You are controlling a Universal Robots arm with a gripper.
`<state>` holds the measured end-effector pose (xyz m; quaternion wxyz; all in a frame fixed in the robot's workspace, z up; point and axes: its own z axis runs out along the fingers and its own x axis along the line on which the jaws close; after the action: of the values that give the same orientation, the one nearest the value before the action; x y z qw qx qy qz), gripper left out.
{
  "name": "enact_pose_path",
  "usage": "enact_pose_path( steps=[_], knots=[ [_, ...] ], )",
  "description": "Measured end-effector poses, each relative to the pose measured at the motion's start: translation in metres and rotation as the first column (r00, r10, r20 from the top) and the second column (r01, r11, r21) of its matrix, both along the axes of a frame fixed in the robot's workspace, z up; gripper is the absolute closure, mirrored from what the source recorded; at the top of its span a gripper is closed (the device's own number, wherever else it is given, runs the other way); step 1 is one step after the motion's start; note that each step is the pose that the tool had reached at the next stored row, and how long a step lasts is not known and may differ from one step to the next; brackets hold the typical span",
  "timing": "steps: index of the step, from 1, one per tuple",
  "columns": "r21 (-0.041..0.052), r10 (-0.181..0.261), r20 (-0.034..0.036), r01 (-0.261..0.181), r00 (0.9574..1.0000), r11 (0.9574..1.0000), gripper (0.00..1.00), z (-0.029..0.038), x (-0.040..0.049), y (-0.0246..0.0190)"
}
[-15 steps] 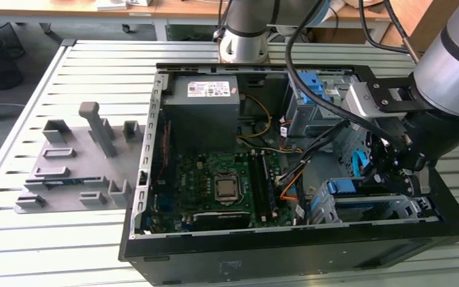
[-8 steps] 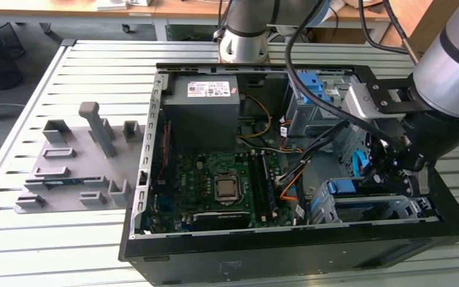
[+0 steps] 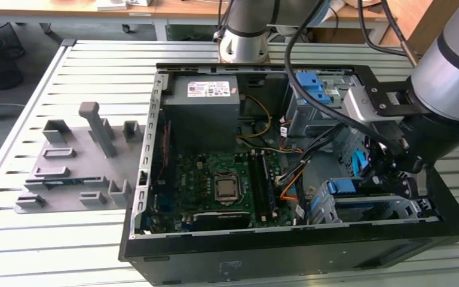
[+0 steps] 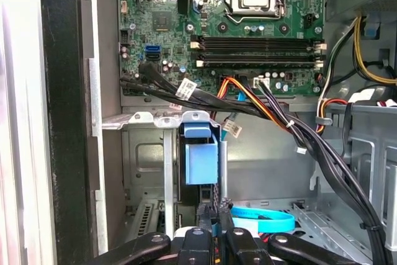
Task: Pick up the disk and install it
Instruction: 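Insert the second disk wire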
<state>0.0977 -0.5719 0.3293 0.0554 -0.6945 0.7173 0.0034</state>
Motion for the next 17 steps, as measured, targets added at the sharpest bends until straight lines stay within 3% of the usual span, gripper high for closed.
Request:
enact_pose_path(
  steps=[13,16,17],
  knots=[
    [0.0014,0.0,0.0001,0.0,1.0,1.0,0.83,-0.0025,0.0,0.0],
    [-0.0001,0.0,0.0001,0.0,1.0,1.0,0.71,-0.0018,0.0,-0.0001],
    [-0.0001,0.0,0.0,0.0,1.0,1.0,0.71,-0.0018,0.0,-0.0001]
  ],
)
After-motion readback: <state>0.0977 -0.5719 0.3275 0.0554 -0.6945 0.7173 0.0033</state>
